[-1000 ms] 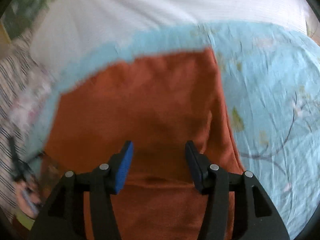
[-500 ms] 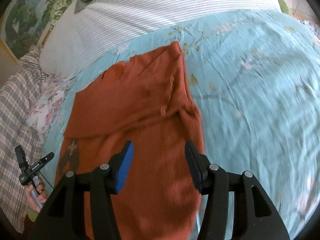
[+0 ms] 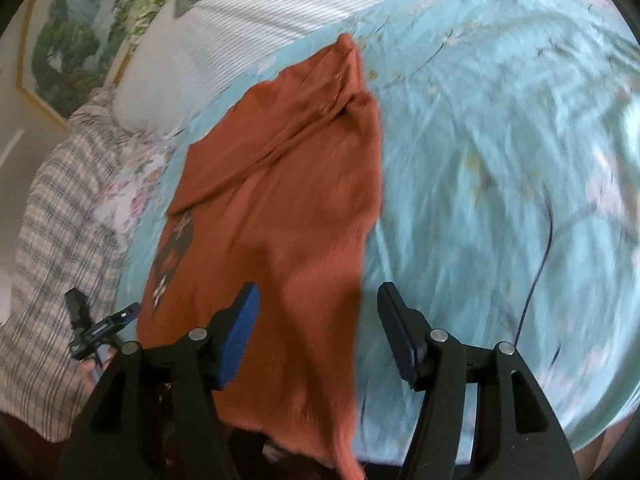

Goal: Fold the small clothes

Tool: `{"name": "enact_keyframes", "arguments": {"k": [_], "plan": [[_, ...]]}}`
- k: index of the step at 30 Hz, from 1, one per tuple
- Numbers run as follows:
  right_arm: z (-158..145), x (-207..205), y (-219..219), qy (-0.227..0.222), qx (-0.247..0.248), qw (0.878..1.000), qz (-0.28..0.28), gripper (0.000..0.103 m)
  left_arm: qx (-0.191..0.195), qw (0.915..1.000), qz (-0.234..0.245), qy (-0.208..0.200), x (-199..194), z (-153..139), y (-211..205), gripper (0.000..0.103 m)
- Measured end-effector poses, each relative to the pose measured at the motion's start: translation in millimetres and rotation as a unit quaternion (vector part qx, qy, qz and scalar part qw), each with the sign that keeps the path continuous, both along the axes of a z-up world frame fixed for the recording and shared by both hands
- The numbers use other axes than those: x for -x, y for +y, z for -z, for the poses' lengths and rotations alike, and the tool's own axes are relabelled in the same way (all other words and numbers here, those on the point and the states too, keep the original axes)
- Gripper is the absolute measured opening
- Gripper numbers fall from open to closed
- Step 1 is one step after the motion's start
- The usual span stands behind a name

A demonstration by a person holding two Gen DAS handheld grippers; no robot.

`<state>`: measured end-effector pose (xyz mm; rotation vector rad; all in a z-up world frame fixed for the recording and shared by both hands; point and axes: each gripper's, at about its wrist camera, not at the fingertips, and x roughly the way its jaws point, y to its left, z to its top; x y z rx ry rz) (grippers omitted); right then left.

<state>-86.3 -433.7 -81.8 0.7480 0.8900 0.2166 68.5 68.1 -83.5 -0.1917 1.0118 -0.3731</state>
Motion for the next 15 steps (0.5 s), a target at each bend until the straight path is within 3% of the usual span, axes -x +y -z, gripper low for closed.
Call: {"name": "enact_keyframes", "arguments": {"k": [6, 10, 12, 15], "plan": [[1.1, 32.7, 23.1, -0.053, -0.034, 0.996, -0.064, 0.063, 0.036, 0.9989, 0.031, 0.006, 38.5, 5.9, 12.0, 0.074], [3.6, 36.3, 25.9, -0.084, -0.041, 0.993, -0.07, 0.064, 0.072, 0.9948, 0.066, 0.032, 50.0, 15.5, 10.6, 0.074], [8.9, 32.9, 27.5, -0.093, -0.05, 0.992, -0.07, 0.068, 0.077, 0.9929, 0.078, 0.048, 51.2, 25.1, 6.4, 0.072], [13.8, 29.1, 32.5, -0.097, -0.048, 0.991, -0.074, 0.074, 0.071, 0.9935, 0.081, 0.037, 53.1, 26.8, 4.2, 0.071]]}}
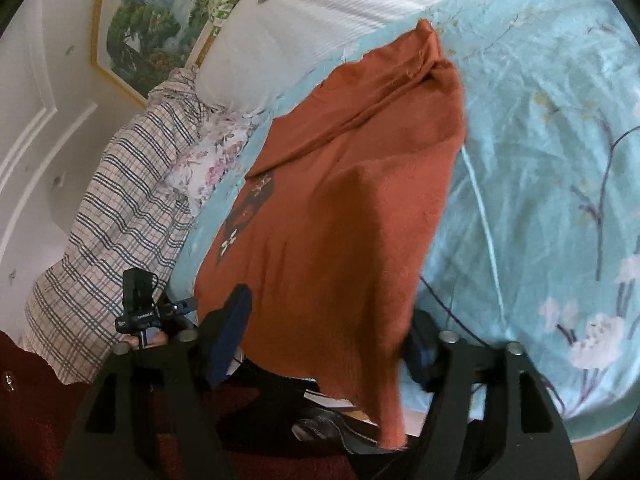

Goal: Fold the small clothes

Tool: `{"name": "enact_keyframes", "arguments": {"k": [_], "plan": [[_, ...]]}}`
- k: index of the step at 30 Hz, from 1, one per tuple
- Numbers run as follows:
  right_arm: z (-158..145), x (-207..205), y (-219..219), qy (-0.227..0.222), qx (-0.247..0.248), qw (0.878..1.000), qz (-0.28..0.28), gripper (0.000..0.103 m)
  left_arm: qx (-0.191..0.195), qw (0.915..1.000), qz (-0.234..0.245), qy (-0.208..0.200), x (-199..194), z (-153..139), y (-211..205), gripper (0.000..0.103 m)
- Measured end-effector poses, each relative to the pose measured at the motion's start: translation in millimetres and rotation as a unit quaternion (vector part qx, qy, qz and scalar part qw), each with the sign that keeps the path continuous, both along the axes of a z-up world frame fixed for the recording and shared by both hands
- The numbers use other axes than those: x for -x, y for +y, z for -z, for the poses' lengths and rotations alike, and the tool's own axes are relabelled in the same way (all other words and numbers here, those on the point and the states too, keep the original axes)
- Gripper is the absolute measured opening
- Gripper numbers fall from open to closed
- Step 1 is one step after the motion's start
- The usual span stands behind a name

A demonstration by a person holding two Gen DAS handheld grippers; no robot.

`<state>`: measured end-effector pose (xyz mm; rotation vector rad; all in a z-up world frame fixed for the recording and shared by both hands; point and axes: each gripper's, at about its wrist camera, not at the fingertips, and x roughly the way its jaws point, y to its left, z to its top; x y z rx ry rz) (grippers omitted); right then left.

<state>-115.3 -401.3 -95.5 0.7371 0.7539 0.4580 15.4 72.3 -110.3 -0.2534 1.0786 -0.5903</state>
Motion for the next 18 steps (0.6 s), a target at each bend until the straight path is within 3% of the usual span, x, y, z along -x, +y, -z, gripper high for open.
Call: {"name": "enact_keyframes", "arguments": {"k": [5, 10, 11, 12, 13, 15, 18], "plan": [[-3.3, -6.3, 7.9, -0.007, 0.017, 1.0, -0.021, 0.08, 0.011, 0.9999, 0.005, 0.0, -3.1, 0.9, 2.8, 0.065], [-3.1, -10.8, 9.3, -0.009, 0.006, 1.0, -0.02, 0.08, -0.015, 0.9998, 0.006, -0.009, -5.5, 0.1, 5.2, 0.035], [-3.4, -10.7, 10.7, -0.007, 0.014, 1.0, -0.021, 0.075, -0.019, 0.9997, 0.006, -0.01, -5.7, -0.1, 5.6, 0.032], [-3.4, -10.0, 11.7, -0.003, 0.026, 0.999, -0.021, 0.063, -0.024, 0.9996, 0.006, -0.011, -6.0, -0.2, 6.7, 0.026], [-2.4, -8.3, 12.0, 0.005, 0.037, 0.999, -0.02, 0.058, -0.027, 0.9995, 0.006, -0.014, -5.1, -0.6, 7.8, 0.016], [1.1, -5.7, 5.1, 0.017, 0.038, 0.999, -0.015, 0.04, -0.024, 0.9996, 0.011, -0.014, -4.3, -0.8, 9.4, 0.01], [4.8, -1.7, -0.4, 0.024, 0.028, 0.999, -0.008, 0.034, -0.02, 0.9997, 0.013, -0.002, -8.1, 2.7, 8.8, 0.011]]}}
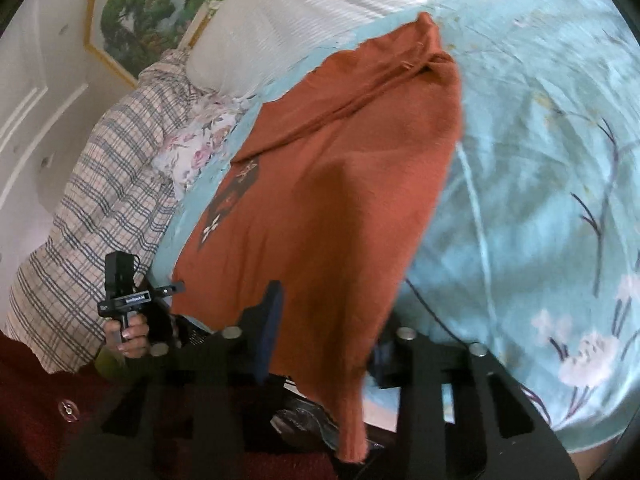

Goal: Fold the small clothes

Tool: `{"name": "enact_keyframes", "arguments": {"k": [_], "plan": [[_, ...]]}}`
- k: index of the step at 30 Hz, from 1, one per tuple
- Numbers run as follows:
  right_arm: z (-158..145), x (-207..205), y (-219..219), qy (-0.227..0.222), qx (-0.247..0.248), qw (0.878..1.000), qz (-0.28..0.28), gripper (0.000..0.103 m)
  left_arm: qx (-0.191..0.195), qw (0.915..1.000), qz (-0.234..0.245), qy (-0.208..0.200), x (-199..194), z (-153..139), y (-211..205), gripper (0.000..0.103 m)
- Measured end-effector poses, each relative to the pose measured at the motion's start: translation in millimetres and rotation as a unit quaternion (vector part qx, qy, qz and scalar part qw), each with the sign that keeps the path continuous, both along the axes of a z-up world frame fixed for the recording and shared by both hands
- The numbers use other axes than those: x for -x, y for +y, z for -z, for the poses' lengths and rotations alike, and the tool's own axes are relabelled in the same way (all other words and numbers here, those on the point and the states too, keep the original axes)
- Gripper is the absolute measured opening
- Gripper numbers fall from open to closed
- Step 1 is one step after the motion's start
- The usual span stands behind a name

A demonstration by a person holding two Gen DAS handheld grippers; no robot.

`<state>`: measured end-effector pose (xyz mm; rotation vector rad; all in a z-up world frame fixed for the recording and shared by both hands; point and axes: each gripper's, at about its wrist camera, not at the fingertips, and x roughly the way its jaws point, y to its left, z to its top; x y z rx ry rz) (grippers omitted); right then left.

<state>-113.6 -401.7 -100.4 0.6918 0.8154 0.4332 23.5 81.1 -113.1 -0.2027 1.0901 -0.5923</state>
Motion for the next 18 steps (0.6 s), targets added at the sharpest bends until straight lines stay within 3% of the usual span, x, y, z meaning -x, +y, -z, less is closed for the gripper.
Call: {"name": "enact_keyframes", "arguments": {"k": [2, 3, 4, 8, 14, 18], "plan": [[-1.6, 1.3, 2.6, -0.001, 0.006, 1.0, -0.002, 0.03, -0.004, 1.0, 0.005, -0.003, -1.8, 0.0, -2.4, 0.011], [-1.9, 1.1, 5.5, 0.0, 0.005, 1.0, -0.008, 0.014, -0.006, 0.9999, 0.007, -0.006, -1.3, -0.8, -4.0, 0.011], [-2.2, 0.3, 7.7, 0.002, 0.004, 1.0, -0.014, 0.007, -0.011, 0.9998, 0.009, -0.014, 0.1, -2.6, -5.7, 0.007], [-13.5, -0.1, 10.6, -0.024, -0.021, 0.999, -0.02, 0.008, -0.01, 0.9979, 0.017, -0.062, 11.0, -23.4, -11.2, 0.006], [-30.5, -1.8, -8.8, -0.068, -0.097, 0.993, 0.002, 0.008, 0.055, 0.9918, -0.023, -0.113, 14.8, -64.6, 4.1, 0.005], [-44.0, -12.0, -21.4, -0.086, -0.109, 0.99, 0.022, 0.008, 0.092, 0.9858, -0.051, -0.13, 4.2, -85.5, 8.3, 0.004]]}}
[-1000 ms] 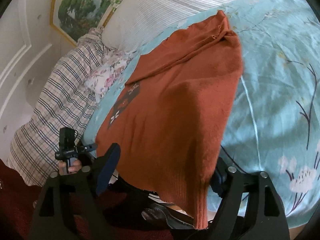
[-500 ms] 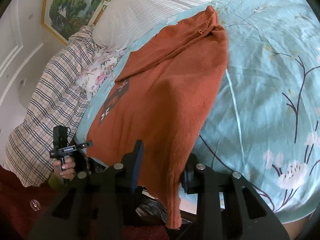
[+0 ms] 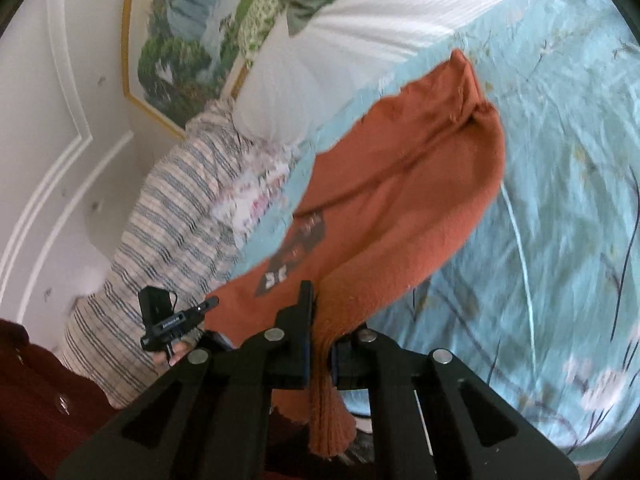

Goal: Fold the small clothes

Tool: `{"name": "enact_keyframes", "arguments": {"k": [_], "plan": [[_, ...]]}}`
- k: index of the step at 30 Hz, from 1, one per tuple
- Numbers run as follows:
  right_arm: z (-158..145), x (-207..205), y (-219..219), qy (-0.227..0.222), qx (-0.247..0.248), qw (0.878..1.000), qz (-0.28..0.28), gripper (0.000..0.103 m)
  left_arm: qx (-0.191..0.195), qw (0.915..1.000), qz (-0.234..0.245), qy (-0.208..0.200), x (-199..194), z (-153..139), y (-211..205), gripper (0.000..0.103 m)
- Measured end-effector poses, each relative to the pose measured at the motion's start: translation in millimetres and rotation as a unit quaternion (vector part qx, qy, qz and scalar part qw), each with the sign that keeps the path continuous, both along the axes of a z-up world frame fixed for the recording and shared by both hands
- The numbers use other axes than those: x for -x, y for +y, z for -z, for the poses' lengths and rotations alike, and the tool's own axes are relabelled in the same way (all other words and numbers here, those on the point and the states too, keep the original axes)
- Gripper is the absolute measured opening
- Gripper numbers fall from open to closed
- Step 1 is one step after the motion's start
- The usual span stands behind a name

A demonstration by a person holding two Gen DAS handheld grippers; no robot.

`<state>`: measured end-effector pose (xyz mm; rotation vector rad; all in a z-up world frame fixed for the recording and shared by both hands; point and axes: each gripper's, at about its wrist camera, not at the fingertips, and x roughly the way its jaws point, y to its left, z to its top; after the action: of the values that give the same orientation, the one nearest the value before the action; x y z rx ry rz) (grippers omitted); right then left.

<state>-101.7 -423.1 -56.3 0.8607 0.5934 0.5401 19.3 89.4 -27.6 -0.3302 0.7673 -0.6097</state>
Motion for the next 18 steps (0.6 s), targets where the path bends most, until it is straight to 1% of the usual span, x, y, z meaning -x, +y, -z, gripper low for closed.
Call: {"name": "enact_keyframes", "arguments": {"k": [1, 3, 8, 10, 13, 16, 18], "plan": [[-3.9, -4.4, -1.5, -0.004, 0.001, 1.0, 0.004, 0.008, 0.011, 0.9999, -0.005, -0.006, -6.8, -7.2, -1.4, 0.004], [-12.7, -18.4, -8.0, -0.015, 0.004, 1.0, 0.012, 0.008, 0.02, 0.9995, -0.014, -0.02, -20.5, -19.2, -6.7, 0.004], [-31.6, -67.0, -28.6, -0.019, 0.028, 0.999, 0.034, 0.008, 0.02, 0.9979, -0.036, -0.051, -69.8, -47.8, -25.9, 0.004], [-37.6, -87.8, -38.0, -0.021, 0.035, 0.998, 0.04, 0.008, 0.013, 0.9964, -0.048, -0.068, -93.4, -60.6, -36.7, 0.004], [-42.2, -124.4, -52.6, -0.016, 0.04, 0.998, 0.051, 0.008, 0.0, 0.9944, -0.069, -0.081, -125.2, -72.4, -47.3, 0.004], [-38.3, -164.1, -67.3, 0.004, 0.054, 0.996, 0.068, 0.008, -0.021, 0.9928, -0.084, -0.083, -163.9, -74.8, -62.7, 0.004], [-31.0, -190.5, -77.5, 0.022, 0.054, 0.995, 0.078, 0.008, -0.032, 0.9923, -0.091, -0.076, -191.9, -72.3, -72.5, 0.004]]}}
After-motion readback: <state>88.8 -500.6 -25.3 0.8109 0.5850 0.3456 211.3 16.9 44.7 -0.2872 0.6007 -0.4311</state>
